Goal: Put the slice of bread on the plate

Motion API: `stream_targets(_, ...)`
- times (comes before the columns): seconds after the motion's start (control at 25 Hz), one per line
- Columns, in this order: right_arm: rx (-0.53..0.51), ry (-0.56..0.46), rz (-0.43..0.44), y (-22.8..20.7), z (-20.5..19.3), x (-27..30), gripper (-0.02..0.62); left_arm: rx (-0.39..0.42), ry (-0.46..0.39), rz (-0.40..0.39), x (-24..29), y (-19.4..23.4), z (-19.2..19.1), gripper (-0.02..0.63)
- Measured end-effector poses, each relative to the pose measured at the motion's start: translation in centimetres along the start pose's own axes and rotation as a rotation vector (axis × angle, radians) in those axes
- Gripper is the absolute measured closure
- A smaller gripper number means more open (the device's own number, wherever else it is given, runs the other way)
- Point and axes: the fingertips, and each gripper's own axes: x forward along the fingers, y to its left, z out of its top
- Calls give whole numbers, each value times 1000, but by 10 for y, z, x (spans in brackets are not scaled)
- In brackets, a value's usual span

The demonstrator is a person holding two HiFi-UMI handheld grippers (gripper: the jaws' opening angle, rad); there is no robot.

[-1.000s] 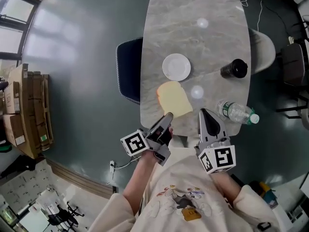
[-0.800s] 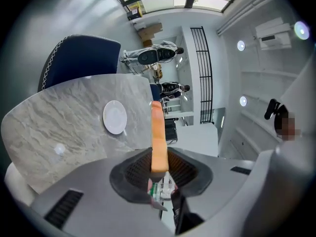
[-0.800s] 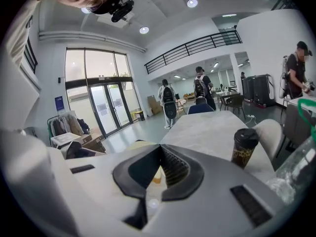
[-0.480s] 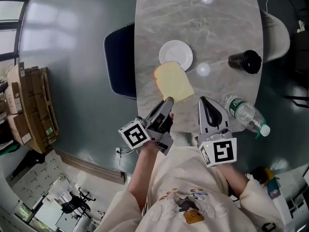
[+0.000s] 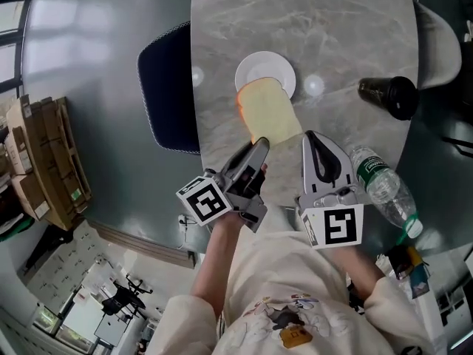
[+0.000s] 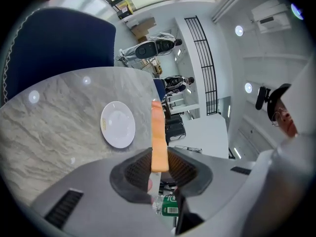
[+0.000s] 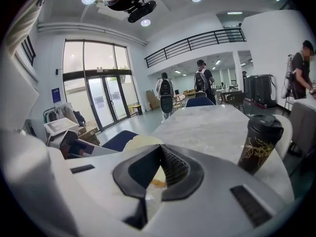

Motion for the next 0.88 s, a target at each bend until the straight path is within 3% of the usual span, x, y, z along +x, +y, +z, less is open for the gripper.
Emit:
stream_targets(0.32, 29, -6, -50, -9, -8, 12, 591, 71, 23, 58, 12, 9, 9, 508)
stream_targets(0.64, 70, -11, -82, -23, -13, 35, 591, 85, 42, 71, 36, 16, 20, 508)
stream_targets(0.88, 46, -18, -95, -40, -30, 55, 591, 125, 53, 100, 48, 35, 23, 508)
